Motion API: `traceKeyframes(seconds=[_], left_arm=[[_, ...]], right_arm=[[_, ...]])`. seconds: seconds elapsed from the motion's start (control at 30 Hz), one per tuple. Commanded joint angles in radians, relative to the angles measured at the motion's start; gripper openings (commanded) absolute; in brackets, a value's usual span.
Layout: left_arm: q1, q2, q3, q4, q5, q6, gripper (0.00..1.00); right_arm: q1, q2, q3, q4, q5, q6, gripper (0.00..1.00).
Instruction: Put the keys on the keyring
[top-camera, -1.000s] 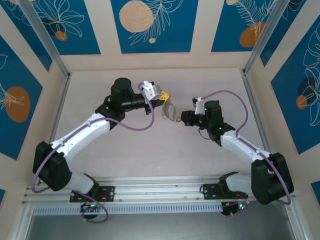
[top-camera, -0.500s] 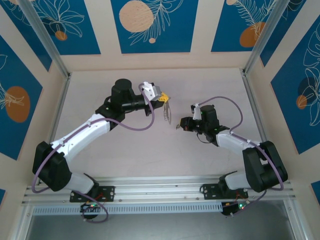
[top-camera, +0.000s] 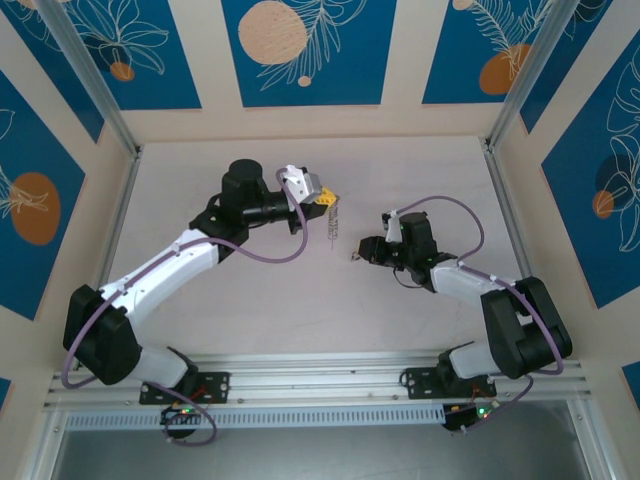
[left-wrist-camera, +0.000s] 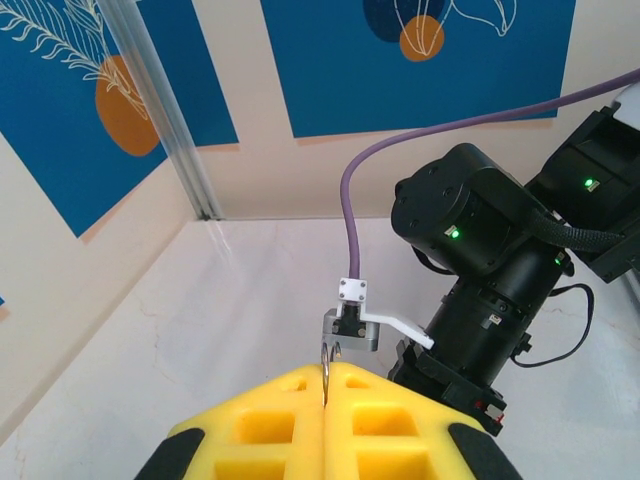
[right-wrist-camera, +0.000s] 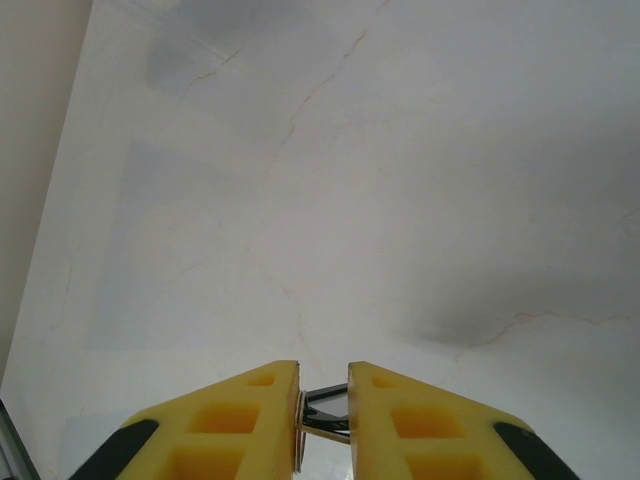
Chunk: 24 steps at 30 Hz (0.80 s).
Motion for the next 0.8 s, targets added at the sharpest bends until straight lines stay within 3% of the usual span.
traceKeyframes(seconds=[0.0, 0.37, 0.57, 0.77], left_arm=[[-0.010, -0.034, -0.012, 0.011, 0.022, -0.020, 0.00], [-0.010, -0.039, -0.018, 0.021, 0.021, -0.040, 0.00], [-0.009, -0.042, -0.015, 0.019, 0.021, -0.042, 0.00], [-0.009, -0.037, -0.016, 0.019, 0.022, -0.045, 0.00]], right_arm=[[-0.011, -0.013, 0.003, -0.009, -0.004, 0.002, 0.21], [-0.025, 0.073, 0.019, -0.017, -0.014, 0.016, 0.20], [-0.028, 0.123, 0.047, -0.054, -0.008, 0.035, 0.51], [-0.032, 0.109, 0.071, -0.069, -0.035, 0.040, 0.65]])
